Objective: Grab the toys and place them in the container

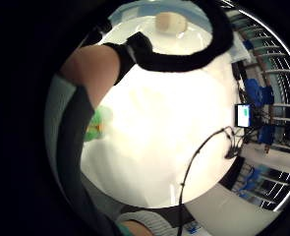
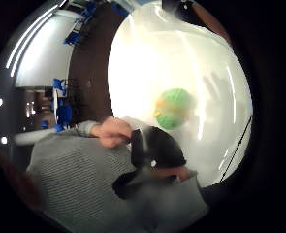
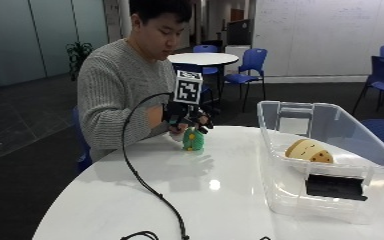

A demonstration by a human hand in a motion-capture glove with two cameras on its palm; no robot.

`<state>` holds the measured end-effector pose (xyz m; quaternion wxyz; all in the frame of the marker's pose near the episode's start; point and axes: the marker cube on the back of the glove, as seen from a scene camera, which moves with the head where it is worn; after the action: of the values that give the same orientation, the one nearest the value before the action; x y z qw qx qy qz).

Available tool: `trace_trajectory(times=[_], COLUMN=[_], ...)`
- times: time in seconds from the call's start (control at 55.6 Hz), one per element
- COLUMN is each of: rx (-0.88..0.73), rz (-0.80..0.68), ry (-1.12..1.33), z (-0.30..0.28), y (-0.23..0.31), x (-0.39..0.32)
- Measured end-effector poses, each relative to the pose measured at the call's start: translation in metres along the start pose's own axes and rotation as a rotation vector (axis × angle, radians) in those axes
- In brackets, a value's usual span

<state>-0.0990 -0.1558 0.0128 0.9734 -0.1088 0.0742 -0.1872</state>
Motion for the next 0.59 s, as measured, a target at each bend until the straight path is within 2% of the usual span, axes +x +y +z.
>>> trace_trajectory(times=[0.144, 0.324, 0.414, 0.521, 0.593], rx=[-0.089, -0.111, -0.057, 0.03, 0.058], rz=[0.001, 0.009, 0.034, 0.024, 0.03], ry=[0.064, 0.136, 0.266, 0.144, 0.153], z=[0.036, 0.051, 0.056, 0.058, 0.059], y=[0.002, 0.0, -0.003, -0.008, -0.01], x=[-0.011, -0.011, 0.002, -0.013, -0.016])
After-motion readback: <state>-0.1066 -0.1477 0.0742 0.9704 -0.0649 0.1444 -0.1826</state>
